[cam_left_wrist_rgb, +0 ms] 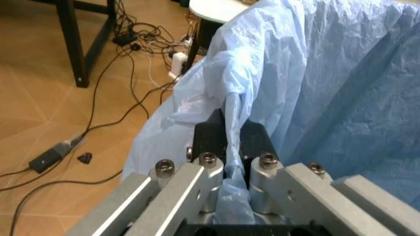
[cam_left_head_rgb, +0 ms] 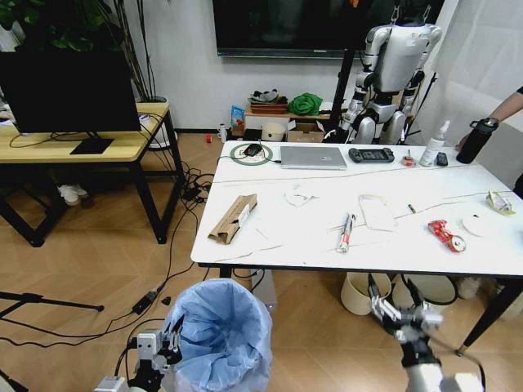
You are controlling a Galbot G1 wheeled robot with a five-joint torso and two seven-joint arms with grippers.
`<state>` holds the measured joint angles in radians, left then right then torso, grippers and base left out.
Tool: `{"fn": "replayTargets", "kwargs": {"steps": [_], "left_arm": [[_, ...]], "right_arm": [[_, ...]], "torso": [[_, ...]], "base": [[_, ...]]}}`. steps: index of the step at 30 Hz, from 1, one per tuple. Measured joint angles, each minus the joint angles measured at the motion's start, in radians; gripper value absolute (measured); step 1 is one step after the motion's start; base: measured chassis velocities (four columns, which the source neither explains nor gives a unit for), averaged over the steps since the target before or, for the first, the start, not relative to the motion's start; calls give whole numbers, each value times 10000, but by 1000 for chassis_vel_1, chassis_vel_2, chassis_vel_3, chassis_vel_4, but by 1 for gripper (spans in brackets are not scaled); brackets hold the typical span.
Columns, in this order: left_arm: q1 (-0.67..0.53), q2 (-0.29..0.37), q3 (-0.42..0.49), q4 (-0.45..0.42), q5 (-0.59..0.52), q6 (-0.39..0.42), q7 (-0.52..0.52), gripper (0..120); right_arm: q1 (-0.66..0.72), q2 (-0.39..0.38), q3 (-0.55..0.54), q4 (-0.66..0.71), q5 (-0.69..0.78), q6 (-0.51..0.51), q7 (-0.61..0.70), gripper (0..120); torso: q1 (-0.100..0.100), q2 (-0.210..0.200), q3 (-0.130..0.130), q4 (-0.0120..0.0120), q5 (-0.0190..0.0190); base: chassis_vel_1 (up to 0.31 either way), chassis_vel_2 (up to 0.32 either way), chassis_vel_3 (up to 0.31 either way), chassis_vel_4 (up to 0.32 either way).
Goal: Pick up the trash bin and place the trash from the table into it.
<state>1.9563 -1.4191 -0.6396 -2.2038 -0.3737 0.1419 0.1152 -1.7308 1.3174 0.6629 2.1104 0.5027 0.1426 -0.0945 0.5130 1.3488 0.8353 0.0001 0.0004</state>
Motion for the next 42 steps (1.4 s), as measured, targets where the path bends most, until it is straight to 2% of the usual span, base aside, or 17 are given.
{"fn": "replayTargets", "kwargs": {"steps": [2,6,11,17,24,28,29,33,42], "left_arm": [[76,-94,-47,-72,-44,46,-77,0],[143,-279,-119,-228,62,121,-261,0],[177,-418,-121,-307,415,218,-533,0],[228,-418,-113,-443,15,338,-171,0],[338,-465,-172,-477,-70,405,-198,0],[331,-578,-3,-585,-738,552,-698,0],[331,-578,-3,-585,-738,552,-698,0],[285,-664,46,-615,-844,557,-794,0],[254,-674,66,-518,-632,519,-807,0]], "right_arm": [[261,-579,-152,-8,75,-292,296,100],[555,-1088,-267,-202,115,-449,328,100],[845,-1191,-450,-320,243,-611,337,100],[1442,-1147,-856,-516,278,-1158,757,100],[2656,-1968,-1399,-1504,520,-1090,1191,100],[3507,-2350,-1649,-2057,695,-2588,1870,100],[3507,-2350,-1649,-2057,695,-2588,1870,100],[4694,-2186,-2086,-2562,846,-3868,2301,100],[5954,-1725,-2812,-3372,1121,-4430,2350,100]], "torso": [[-3,-9,-5,0,-3],[-9,-18,-10,0,0],[-15,-31,-16,-1,-2],[-20,-40,-23,-2,-5],[-24,-51,-28,0,-2],[-26,-55,-30,-2,-2],[-26,-55,-30,-2,-2],[-28,-60,-32,-1,-3],[-30,-64,-35,1,-5]], "base": [[0,0,0,0],[0,0,0,0],[0,0,0,0],[0,0,0,0],[0,0,0,0],[0,0,0,0],[0,0,0,0],[0,0,0,0],[0,0,0,0]]}}
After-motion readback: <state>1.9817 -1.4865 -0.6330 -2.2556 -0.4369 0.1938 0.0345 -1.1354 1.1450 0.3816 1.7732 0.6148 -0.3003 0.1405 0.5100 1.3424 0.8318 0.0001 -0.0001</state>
